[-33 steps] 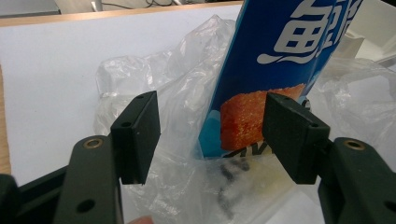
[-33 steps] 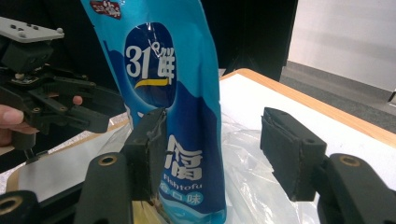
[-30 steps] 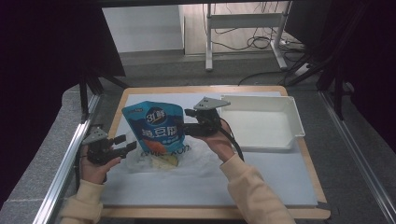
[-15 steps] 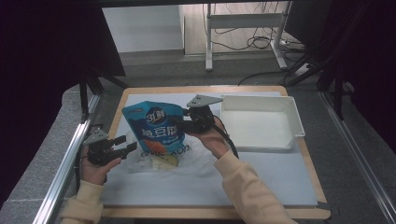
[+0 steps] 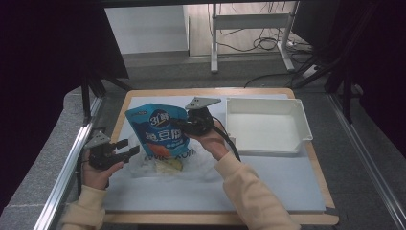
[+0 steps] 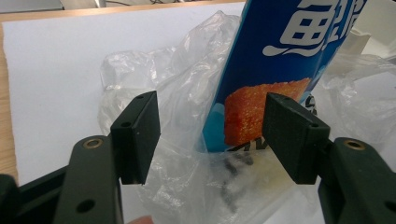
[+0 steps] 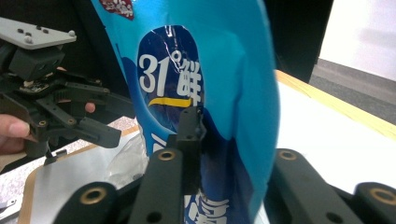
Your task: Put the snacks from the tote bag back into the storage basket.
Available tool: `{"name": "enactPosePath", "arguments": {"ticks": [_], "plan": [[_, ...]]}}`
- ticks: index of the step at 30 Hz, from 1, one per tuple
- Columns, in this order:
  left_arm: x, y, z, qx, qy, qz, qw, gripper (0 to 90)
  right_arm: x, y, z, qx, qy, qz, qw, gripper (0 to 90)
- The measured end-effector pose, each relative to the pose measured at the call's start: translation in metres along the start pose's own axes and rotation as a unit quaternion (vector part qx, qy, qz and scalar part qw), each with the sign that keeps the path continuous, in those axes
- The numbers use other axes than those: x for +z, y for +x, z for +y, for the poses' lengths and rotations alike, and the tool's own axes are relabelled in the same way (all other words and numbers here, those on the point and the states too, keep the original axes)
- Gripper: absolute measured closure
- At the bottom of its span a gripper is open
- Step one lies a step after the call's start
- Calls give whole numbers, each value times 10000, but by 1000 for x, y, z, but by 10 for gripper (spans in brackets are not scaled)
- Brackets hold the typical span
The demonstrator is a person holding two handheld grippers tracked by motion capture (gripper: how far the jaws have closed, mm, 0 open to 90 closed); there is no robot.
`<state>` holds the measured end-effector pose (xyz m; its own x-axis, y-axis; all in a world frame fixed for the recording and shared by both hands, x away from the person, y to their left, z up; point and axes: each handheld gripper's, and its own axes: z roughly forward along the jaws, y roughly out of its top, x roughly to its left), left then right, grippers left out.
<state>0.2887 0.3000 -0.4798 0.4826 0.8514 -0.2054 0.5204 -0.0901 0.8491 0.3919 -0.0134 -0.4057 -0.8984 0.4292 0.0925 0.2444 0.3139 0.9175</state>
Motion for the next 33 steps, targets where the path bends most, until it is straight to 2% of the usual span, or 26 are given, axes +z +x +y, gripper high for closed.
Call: {"name": "enactPosePath", "arguments": {"ticks": [9, 22, 33], "plan": [[0, 0, 0, -10, -1, -6, 10000, 374, 1, -4, -2, -75, -68, 180, 9998, 851], [1, -1, 0, -8, 16, -4, 10000, 373, 2, -5, -3, -63, -178, 265, 9995, 871], [0, 0, 0, -5, 18, -6, 10000, 371, 3, -5, -4, 65, -294, 312, 9991, 880]]}}
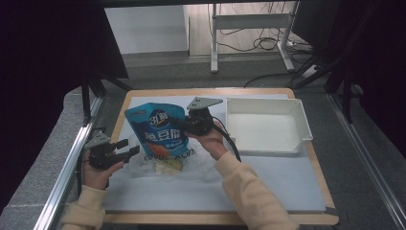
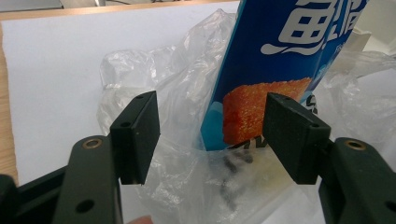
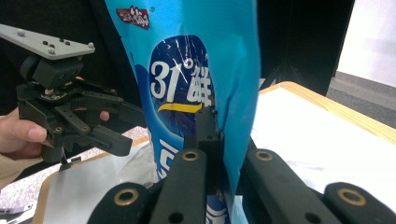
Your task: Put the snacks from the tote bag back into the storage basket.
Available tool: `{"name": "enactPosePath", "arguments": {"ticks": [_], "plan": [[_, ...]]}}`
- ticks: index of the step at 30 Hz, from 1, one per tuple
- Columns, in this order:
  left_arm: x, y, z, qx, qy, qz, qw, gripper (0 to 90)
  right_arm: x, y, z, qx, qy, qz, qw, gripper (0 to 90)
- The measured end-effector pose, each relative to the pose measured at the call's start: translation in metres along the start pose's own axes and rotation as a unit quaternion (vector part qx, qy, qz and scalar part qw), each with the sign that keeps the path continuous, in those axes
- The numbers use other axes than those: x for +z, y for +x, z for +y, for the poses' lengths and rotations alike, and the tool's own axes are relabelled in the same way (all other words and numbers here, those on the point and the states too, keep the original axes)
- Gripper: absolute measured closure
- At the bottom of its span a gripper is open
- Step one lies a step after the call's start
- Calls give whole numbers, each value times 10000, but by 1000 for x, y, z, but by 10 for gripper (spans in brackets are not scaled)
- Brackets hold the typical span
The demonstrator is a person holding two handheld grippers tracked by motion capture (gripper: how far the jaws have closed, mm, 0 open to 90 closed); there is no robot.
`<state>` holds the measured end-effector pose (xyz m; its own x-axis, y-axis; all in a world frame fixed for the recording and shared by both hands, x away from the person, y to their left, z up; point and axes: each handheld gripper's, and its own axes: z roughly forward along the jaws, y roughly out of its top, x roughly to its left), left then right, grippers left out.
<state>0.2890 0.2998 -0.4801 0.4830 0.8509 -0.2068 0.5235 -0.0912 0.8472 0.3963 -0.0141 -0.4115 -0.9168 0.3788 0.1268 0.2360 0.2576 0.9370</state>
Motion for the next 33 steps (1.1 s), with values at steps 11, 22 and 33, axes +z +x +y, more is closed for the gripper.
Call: {"name": "enactPosePath", "arguments": {"ticks": [11, 22, 33], "plan": [[0, 1, -1, 3, 19, 3, 10000, 370, 2, 5, 0, 194, -154, 30, 9997, 884], [1, 1, -1, 1, 33, -7, 10000, 369, 4, 7, -2, 424, -314, 86, 9986, 885], [1, 3, -2, -14, 44, 8, 10000, 368, 5, 10, 0, 518, -518, 280, 9969, 886]]}}
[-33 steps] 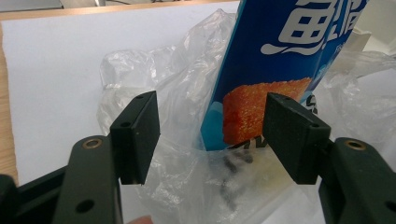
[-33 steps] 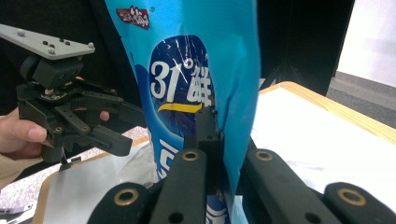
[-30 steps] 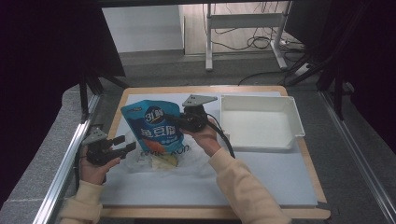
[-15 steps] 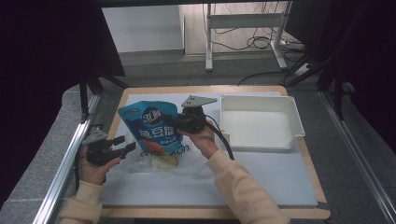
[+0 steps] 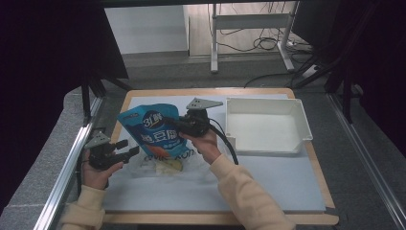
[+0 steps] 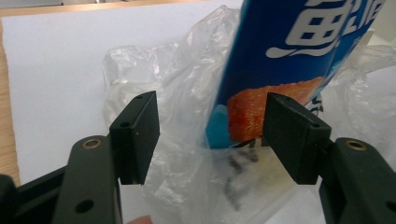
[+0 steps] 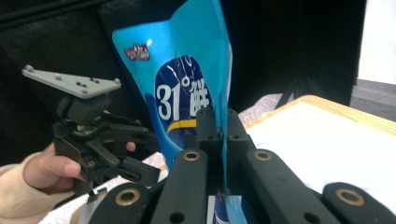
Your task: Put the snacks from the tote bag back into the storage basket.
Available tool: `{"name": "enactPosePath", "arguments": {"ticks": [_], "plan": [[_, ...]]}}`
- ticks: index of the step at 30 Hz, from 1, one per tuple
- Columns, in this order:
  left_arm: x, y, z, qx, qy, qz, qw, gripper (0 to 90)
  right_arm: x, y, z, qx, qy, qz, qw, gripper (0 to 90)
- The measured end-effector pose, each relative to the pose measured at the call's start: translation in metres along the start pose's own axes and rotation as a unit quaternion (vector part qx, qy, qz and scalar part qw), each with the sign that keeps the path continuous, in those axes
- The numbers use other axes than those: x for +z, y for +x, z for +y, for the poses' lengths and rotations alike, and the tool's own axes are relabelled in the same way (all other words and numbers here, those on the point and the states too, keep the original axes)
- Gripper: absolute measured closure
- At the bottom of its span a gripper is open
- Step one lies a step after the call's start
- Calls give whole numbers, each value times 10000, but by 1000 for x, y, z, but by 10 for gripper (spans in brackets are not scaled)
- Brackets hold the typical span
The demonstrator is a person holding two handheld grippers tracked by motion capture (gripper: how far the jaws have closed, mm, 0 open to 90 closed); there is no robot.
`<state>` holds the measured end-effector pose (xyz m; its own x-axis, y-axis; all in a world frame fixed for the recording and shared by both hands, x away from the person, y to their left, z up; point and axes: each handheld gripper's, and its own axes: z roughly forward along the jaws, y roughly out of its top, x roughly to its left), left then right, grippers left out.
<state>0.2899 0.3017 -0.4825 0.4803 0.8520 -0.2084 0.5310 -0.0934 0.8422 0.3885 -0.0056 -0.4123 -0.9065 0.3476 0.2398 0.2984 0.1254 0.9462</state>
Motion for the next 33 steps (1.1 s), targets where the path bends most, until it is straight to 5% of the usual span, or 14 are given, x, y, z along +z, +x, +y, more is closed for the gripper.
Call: {"name": "enactPosePath", "arguments": {"ticks": [33], "plan": [[1, 3, -2, -20, 47, 10, 10000, 366, -6, 8, 18, -20, -357, -29, 9994, 887]]}}
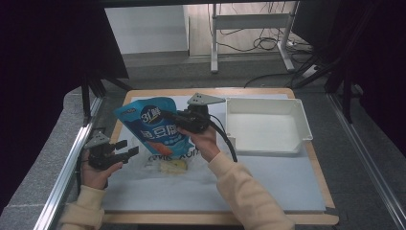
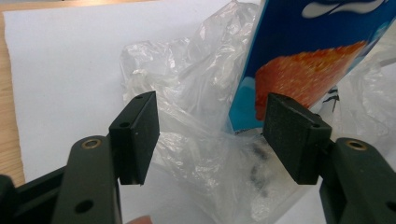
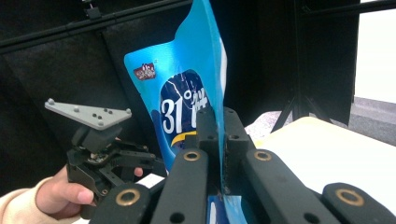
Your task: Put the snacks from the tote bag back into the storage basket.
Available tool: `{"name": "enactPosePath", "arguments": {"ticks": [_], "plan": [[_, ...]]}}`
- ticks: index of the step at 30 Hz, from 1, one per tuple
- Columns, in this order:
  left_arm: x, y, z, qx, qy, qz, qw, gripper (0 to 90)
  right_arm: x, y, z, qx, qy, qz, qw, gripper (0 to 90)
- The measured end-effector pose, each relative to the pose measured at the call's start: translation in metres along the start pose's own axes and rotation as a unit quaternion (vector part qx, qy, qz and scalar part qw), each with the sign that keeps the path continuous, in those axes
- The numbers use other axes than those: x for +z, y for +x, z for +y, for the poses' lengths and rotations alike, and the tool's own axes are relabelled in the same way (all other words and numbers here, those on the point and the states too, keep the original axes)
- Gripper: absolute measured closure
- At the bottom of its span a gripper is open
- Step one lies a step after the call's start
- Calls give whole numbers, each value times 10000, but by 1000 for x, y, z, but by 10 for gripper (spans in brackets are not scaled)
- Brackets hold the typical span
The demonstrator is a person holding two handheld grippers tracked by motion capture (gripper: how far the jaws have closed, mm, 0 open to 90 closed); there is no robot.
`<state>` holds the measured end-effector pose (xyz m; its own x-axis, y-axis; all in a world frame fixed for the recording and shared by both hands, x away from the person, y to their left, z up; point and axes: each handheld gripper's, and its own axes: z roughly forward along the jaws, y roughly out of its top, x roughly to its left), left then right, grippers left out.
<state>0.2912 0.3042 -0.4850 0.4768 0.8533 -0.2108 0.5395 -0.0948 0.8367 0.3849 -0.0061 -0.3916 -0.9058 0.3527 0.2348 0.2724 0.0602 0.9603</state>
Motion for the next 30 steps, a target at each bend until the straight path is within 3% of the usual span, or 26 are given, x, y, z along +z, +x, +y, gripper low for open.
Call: {"name": "enactPosePath", "arguments": {"ticks": [30], "plan": [[0, 0, 0, -20, 22, 2, 10000, 365, -37, -2, 29, -163, -243, -248, 9993, 888]]}}
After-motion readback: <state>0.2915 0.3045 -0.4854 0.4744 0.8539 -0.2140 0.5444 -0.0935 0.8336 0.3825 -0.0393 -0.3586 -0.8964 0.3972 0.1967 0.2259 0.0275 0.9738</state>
